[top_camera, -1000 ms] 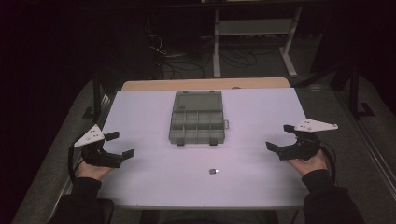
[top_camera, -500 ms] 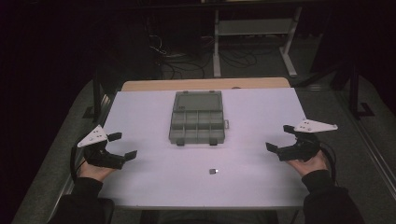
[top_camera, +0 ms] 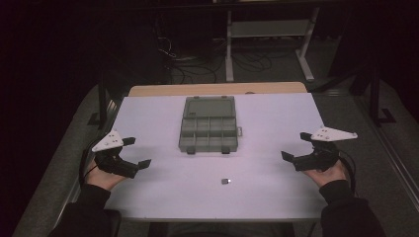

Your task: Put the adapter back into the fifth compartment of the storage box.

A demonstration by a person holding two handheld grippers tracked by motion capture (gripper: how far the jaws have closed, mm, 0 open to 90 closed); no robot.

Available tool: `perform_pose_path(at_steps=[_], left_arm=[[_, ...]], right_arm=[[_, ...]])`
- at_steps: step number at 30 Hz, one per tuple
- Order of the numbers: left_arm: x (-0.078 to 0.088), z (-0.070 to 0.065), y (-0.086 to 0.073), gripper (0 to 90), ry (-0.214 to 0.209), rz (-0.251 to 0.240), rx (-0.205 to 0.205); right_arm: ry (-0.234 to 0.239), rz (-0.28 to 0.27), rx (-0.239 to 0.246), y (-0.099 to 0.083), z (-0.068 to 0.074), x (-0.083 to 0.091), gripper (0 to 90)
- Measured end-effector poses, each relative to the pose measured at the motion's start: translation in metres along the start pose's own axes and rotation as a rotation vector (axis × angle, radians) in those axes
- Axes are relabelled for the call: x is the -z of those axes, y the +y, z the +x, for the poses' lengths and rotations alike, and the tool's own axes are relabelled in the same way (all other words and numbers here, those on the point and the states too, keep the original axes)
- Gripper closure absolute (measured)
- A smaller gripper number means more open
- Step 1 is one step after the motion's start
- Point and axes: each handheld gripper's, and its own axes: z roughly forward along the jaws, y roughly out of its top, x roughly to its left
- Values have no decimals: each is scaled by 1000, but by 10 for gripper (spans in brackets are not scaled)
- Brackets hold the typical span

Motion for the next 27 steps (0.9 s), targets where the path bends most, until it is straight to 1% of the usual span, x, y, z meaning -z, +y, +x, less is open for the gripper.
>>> perform_pose_path(at_steps=[2, 5, 11, 14, 18, 27], left_arm=[[1, 0, 3, 0, -2, -5, -3], [2, -2, 8, 3, -7, -3, -20], [-2, -6, 21, 3, -28, 32, -64], [-6, -8, 27, 2, -45, 52, -72], [-12, -10, 35, 2, -62, 76, -92], [-22, -16, 50, 2, -92, 99, -126]], right_arm=[[3, 1, -1, 0, 0, 0, 0], [13, 0, 0, 0, 1, 0, 0], [20, 7, 7, 0, 2, -2, 0], [21, 7, 7, 0, 2, -2, 0], [21, 7, 6, 0, 2, -1, 0], [22, 11, 10, 0, 2, -2, 0]])
